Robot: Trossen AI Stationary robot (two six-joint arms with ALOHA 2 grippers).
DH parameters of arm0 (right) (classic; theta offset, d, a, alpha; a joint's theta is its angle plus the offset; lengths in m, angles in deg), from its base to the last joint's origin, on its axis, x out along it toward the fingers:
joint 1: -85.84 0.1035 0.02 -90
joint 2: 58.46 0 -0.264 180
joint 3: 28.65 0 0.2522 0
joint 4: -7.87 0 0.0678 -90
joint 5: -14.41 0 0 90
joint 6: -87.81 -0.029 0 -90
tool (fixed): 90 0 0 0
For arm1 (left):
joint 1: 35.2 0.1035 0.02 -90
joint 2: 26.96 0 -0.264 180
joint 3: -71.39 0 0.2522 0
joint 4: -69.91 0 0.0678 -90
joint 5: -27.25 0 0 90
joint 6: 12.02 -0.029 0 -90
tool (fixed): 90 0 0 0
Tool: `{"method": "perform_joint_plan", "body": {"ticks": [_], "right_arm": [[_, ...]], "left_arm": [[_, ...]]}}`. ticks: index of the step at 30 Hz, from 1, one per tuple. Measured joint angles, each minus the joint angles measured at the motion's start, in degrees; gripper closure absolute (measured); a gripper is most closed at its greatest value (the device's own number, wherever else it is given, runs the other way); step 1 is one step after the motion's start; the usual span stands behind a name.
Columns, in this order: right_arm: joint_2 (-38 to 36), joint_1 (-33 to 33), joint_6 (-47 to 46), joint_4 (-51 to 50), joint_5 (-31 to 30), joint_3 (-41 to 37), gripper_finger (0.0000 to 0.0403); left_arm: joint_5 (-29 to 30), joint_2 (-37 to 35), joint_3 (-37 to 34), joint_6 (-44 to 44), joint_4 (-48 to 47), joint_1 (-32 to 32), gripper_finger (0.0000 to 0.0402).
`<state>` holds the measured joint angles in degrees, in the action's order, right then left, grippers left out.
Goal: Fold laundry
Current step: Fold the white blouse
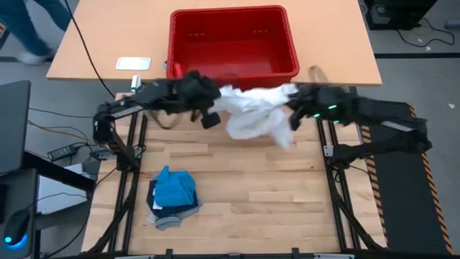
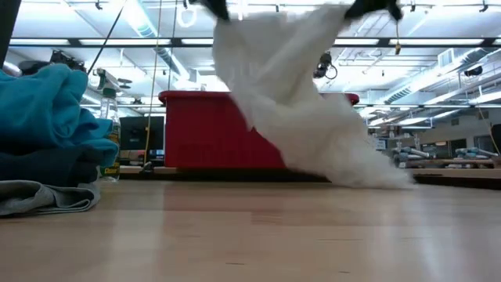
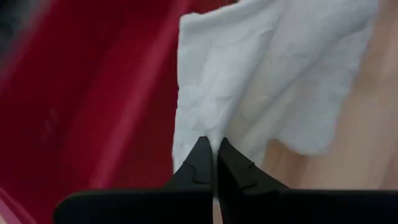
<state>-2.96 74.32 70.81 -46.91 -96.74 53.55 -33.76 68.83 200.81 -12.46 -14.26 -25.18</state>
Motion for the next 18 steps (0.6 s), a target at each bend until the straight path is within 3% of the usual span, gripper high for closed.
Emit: {"method": "perform_joint_plan", "body": {"ticks": [3, 6, 11, 18], "right_arm": [[-1.2, 1.2, 3.2, -3.4, 1.4, 8.4, 0.04], [-1.2, 2.7, 4.2, -4.0, 7.5, 15.3, 0.04], [-0.1, 4.0, 5.1, -4.4, 23.1, 23.2, 0.04], [3.2, 5.5, -1.4, -10.1, 32.6, 25.5, 0.0401]], "left_arm": [[0.0, 0.0, 10.2, -6.4, 0.1, -1.8, 0.04], [-1.0, 0.0, 19.0, -14.0, 0.2, -5.0, 0.04], [-2.0, -5.1, 16.1, -21.2, 9.3, -10.7, 0.04], [-1.7, -7.1, 16.4, -17.7, 5.3, -15.3, 0.04]]}}
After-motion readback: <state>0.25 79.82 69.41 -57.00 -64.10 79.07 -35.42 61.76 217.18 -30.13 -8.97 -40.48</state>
